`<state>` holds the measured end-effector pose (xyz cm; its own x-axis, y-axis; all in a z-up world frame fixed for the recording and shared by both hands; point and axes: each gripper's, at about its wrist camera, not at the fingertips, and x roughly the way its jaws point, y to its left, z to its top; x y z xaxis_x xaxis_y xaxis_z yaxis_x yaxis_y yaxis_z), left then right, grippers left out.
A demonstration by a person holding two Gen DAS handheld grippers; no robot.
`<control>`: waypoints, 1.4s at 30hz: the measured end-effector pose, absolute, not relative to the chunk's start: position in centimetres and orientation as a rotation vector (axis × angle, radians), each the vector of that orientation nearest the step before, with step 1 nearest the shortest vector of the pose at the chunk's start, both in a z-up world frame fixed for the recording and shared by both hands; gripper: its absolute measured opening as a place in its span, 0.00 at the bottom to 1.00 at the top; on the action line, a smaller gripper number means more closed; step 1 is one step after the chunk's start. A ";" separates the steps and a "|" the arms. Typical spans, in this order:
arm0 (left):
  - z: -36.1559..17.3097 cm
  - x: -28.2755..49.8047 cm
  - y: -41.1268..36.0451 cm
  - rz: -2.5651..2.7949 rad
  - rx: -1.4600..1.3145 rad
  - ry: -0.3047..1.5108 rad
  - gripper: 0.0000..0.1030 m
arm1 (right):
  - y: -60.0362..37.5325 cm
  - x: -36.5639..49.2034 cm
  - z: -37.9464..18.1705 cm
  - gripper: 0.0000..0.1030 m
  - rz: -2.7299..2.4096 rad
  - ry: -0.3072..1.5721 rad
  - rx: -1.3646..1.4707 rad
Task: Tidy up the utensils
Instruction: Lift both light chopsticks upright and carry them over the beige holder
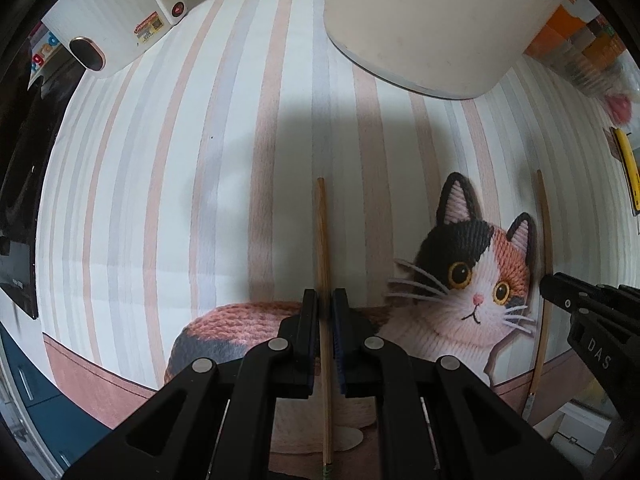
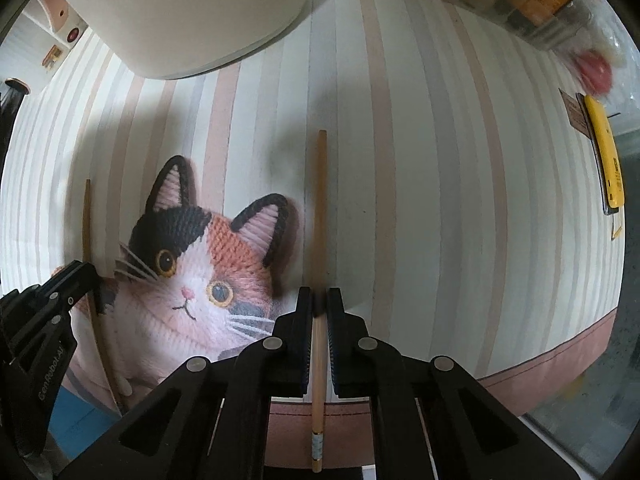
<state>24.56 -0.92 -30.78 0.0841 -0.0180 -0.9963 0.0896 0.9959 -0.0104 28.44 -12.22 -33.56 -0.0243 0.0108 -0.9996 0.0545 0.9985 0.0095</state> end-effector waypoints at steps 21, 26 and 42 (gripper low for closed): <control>-30.2 28.4 0.6 -0.080 0.048 1.425 0.04 | -13.5 29.8 -34.4 0.07 -0.015 1.592 0.192; -26.5 28.2 1.5 -0.073 0.041 1.322 0.04 | -14.3 28.9 -32.4 0.07 -0.006 1.512 0.246; -16.1 26.0 2.9 -0.042 0.037 1.046 0.04 | -15.5 27.9 -22.1 0.07 -0.015 1.170 0.239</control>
